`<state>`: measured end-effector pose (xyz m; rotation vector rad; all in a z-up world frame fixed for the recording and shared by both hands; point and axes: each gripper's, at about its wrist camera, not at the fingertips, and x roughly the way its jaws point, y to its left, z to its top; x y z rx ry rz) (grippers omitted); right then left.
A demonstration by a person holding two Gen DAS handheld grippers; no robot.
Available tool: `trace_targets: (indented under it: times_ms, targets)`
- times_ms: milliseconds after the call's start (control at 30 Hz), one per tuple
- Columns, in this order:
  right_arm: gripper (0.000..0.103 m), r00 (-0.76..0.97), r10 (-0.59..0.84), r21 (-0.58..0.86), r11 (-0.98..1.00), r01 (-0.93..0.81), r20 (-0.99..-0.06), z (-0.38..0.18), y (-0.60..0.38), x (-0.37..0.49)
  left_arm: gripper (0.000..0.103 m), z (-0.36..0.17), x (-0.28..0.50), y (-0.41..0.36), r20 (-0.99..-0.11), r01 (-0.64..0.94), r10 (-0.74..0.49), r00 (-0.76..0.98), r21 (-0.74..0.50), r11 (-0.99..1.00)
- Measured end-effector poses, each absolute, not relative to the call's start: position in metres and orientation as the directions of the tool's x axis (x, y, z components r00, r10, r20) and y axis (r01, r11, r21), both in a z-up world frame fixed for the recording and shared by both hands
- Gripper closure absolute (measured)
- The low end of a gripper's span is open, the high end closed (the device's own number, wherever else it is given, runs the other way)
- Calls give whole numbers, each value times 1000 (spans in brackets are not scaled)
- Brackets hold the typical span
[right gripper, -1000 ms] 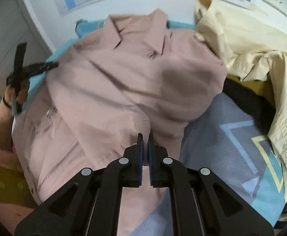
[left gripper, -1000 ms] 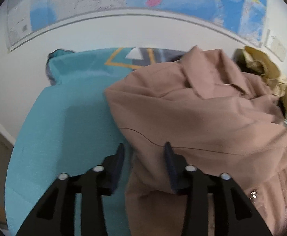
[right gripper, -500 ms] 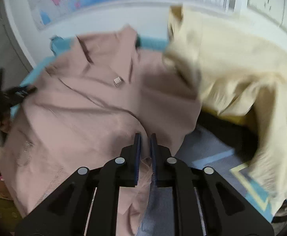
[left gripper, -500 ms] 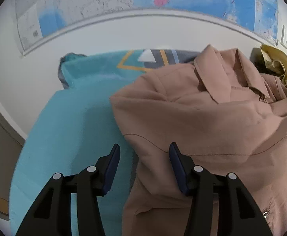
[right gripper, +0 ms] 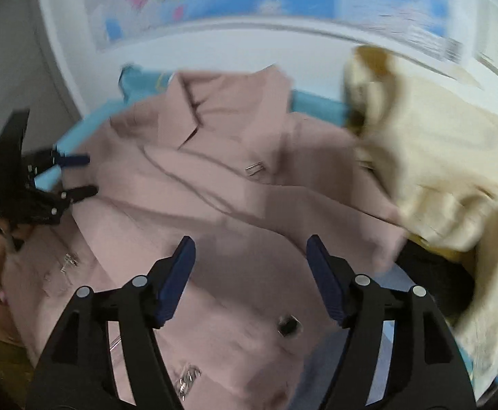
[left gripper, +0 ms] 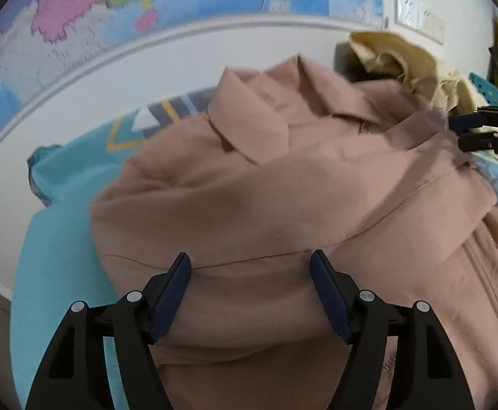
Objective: Fold large clothes
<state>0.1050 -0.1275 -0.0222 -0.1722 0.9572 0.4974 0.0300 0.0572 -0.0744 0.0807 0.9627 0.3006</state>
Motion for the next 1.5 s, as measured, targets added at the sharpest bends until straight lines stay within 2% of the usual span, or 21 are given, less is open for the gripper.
trace_targets:
  times_ms: [133, 233, 367, 433, 500, 533, 633, 733, 900, 933, 1000, 1067, 1200, 1367, 1500]
  targets:
    - [36, 438, 307, 38, 852, -522, -845, -44, -100, 122, 33, -81, 32, 59, -800, -229, 301, 519, 209, 951]
    - [41, 417, 289, 15, 836, -549, -862, -54, -85, 132, 30, -83, 31, 56, -791, -232, 323, 519, 233, 944]
    - [43, 383, 340, 59, 808, -586, -859, -60, -69, 143, 29, -84, 32, 56, -787, -242, 320, 528, 222, 945]
    - [63, 366, 308, 16, 783, -622, -878, -69, -57, 145, 29, -83, 32, 58, -786, -250, 319, 529, 214, 944]
    - [100, 372, 299, -2, 778, -629, -879, -67, -53, 146, 29, -82, 33, 59, -785, -258, 319, 531, 210, 943]
    - [101, 379, 305, 2, 782, -624, -874, -61, -54, 147, 29, -81, 32, 60, -781, -266, 326, 533, 211, 941]
    - [101, 452, 337, 1, 803, -596, -826, -38, -61, 150, 29, -74, 30, 67, -761, -300, 348, 548, 210, 931]
    - [101, 520, 301, -52, 827, -559, -799, -34, -57, 156, 29, -71, 31, 79, -758, -342, 358, 545, 189, 921]
    - [99, 489, 214, -72, 862, -502, -845, -64, -65, 170, 22, -79, 38, 90, -769, -395, 401, 497, 211, 894]
    - [97, 489, 219, -50, 877, -478, -844, -63, -72, 171, 22, -79, 38, 91, -769, -399, 403, 497, 210, 893]
    - [73, 517, 237, -17, 898, -439, -822, -50, -89, 161, 22, -71, 31, 91, -758, -404, 401, 514, 199, 893]
    - [63, 568, 273, -1, 900, -435, -777, -26, -111, 135, 22, -60, 18, 89, -744, -400, 386, 546, 173, 900]
    - [62, 545, 337, 57, 883, -465, -768, -12, -135, 87, 20, -46, -12, 85, -734, -373, 355, 580, 148, 916]
    - [61, 526, 215, -41, 901, -432, -823, -44, -144, 63, 20, -55, -40, 76, -754, -360, 337, 564, 143, 922]
    - [59, 539, 243, 40, 932, -361, -806, -42, -163, 62, 20, -56, -59, 73, -765, -368, 304, 567, 94, 925]
